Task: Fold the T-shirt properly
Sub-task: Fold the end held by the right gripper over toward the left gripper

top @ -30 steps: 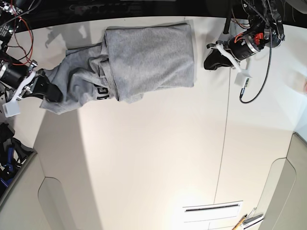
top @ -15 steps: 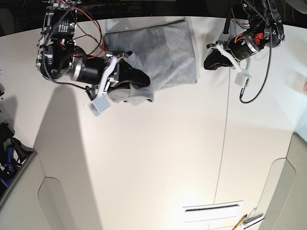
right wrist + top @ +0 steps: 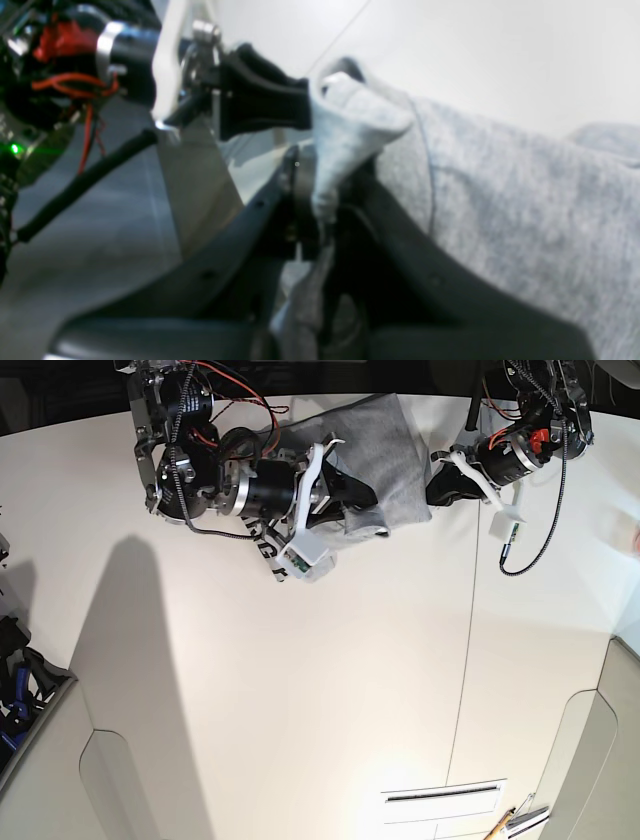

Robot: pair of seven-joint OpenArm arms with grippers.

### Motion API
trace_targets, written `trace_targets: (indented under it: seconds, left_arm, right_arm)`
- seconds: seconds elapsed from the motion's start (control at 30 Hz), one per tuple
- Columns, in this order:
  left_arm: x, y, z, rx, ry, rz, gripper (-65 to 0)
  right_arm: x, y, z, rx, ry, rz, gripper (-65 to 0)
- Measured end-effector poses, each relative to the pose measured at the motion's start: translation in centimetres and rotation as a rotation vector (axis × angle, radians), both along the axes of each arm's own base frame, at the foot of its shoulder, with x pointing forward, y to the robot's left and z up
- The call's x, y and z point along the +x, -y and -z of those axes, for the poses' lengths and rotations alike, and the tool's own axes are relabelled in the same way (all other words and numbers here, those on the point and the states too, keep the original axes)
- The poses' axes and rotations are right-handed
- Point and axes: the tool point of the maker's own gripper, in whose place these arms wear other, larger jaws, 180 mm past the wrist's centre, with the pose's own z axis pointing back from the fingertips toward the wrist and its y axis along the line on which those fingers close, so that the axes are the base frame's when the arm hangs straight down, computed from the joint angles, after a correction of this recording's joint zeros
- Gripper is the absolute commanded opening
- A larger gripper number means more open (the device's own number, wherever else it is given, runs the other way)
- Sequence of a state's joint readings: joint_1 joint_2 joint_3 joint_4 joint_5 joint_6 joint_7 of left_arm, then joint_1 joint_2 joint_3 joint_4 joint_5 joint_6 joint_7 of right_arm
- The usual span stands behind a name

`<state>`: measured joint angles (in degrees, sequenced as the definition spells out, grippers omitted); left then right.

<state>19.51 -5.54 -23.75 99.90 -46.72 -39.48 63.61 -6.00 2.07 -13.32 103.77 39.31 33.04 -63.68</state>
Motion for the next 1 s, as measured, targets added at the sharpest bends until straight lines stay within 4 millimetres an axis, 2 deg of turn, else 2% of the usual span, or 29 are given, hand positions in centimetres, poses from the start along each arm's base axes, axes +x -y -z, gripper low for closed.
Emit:
trace_targets:
  seconds: [0.17,0.23,0.27,0.3,0.33,0.57,0.63,0.77,0.8,0.83,0.9,1.0]
  left_arm:
    - [0.0,0.0,0.0,0.0,0.0,0.0,-65.0]
    - [0.0,0.0,0.0,0.0,0.0,0.0,-65.0]
    - [0.0,0.0,0.0,0.0,0.0,0.0,-65.0]
    - [0.0,0.0,0.0,0.0,0.0,0.0,-65.0]
    - [0.0,0.0,0.0,0.0,0.0,0.0,-65.0]
    - [0.2,0.0,-0.2,-0.006,0.013,-0.007,-65.0]
    - [0.3,0.0,-0.3,-0.008,0.019,-0.01,-65.0]
    - [0.5,0.2,-0.5,-0.028,0.028,-0.014,-65.0]
    - [0.5,0.2,-0.6,-0.031,0.029,-0.014,-65.0]
    - [0.5,0.2,-0.6,-0.031,0.029,-0.014,-65.0]
    - [0.5,0.2,-0.6,-0.031,0.029,-0.014,-65.0]
    - [0.5,0.2,-0.6,-0.031,0.029,-0.014,-65.0]
  right_arm:
    - [-1.1,-1.2,-0.1,0.003,0.0,-0.05,-64.4]
    - [-1.5,-1.6,-0.1,0.003,0.0,-0.069,-47.4]
    - [-1.7,-1.8,-0.1,0.006,0.0,-0.079,-40.9]
    - [-2.0,-2.1,-0.2,0.009,0.001,-0.09,-37.3]
    - [-2.2,-2.4,-0.2,0.011,0.001,-0.1,-36.7]
    - [-3.4,-3.6,-0.8,0.039,-0.005,-0.153,-36.8]
    - [-2.8,-3.5,-1.0,0.032,0.015,-0.154,-36.8]
    - [0.1,-3.2,-1.9,-0.016,0.112,-0.151,-37.4]
    - [0.9,-3.1,-2.3,-0.026,0.139,-0.152,-40.4]
    - [1.6,-2.9,-2.4,-0.05,0.164,-0.153,-46.8]
    - [2.5,-2.2,-2.1,-0.116,0.192,-0.163,-65.0]
    - [3.5,-0.9,-1.3,-0.206,0.22,-0.164,-65.0]
